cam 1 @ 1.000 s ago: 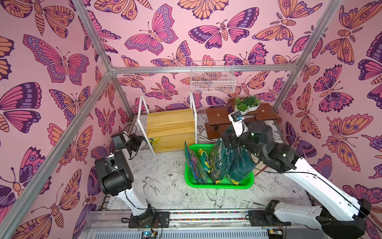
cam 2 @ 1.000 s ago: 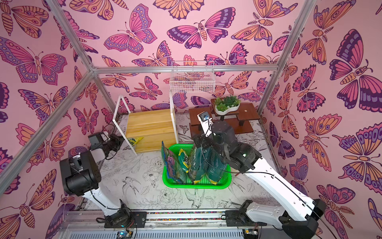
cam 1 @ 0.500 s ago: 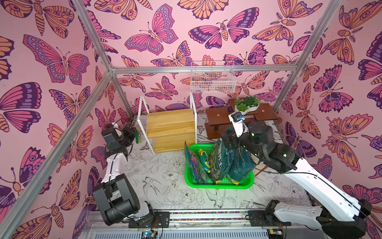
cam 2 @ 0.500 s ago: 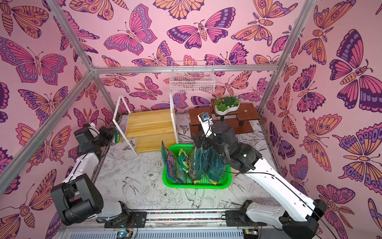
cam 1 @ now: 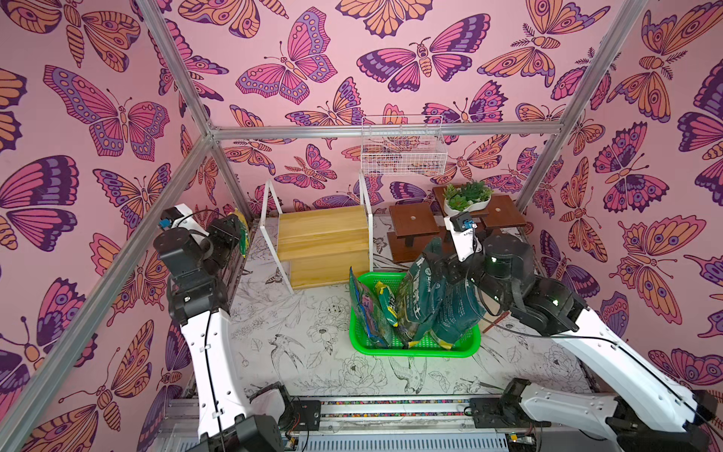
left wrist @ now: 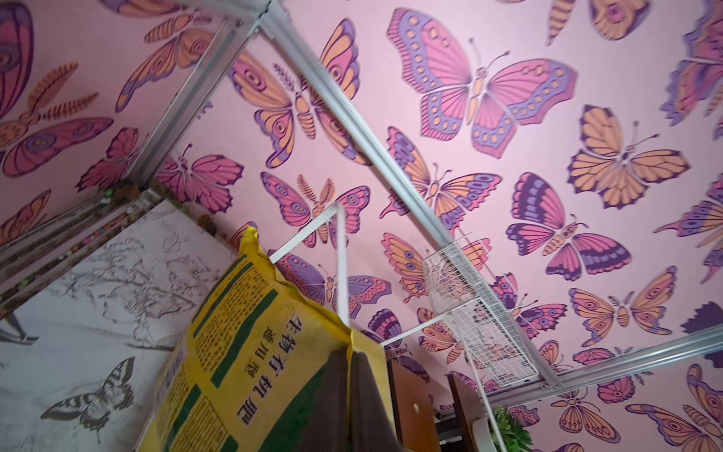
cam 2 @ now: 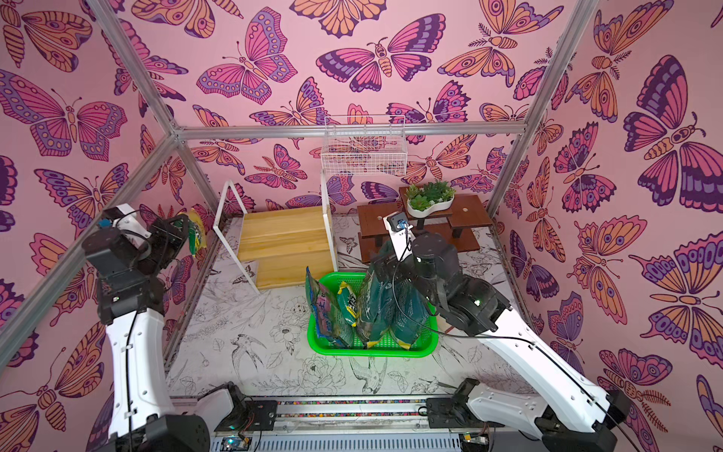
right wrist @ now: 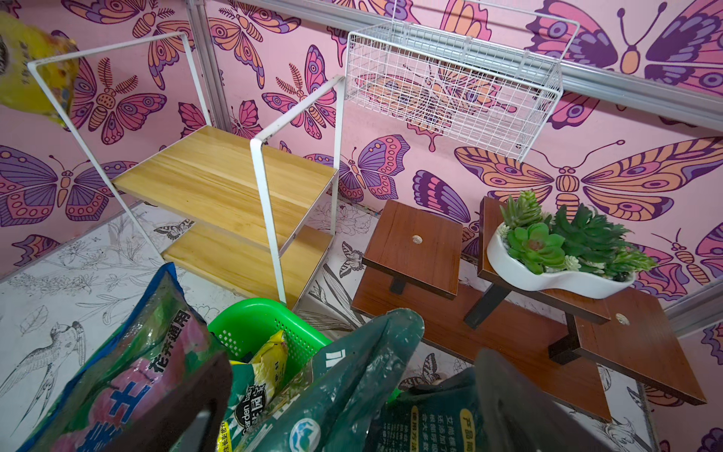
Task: Take down the fertilizer bag from the shelf
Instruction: Place the fertilizer bag in the storage box.
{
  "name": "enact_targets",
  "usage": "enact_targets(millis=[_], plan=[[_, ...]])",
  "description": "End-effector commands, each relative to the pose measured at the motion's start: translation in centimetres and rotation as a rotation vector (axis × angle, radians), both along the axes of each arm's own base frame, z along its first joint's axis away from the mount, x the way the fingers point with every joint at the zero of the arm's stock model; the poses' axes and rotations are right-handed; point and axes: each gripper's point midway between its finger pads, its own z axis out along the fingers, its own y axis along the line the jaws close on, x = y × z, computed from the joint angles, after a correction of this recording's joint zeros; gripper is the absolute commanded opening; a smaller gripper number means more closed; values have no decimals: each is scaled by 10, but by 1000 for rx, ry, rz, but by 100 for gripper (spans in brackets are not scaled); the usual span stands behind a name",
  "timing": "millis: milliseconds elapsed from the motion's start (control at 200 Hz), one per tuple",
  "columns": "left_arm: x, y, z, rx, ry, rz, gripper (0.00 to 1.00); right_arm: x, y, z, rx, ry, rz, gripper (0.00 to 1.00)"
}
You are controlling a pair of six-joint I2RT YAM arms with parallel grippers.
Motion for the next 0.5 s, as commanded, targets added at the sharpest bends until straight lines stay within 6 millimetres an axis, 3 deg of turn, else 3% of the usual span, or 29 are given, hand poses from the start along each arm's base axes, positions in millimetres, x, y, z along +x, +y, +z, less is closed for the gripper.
enact_targets(millis=[0,90,175,275,396,496], plan=[[-10,-17,16,-7,-6,-55,0,-1,-9,-6,-7,15,-28,99],[-19,-35,45,-28,-61,-118,0,-2,-12,-6,-3,10,-32,99],[-31,-65,78,-24,-127,-220,0,-2,-12,-5,-3,7,-37,99],[-57,-98,122,19,-232,-302,0,-1,-10,-8,-3,11,-34,99],[-91,-119,162,57,-346,-325,0,1,-6,-11,4,20,-28,99],[-109,-131,181,41,-396,-364,0,3,-4,-12,9,25,-30,99]])
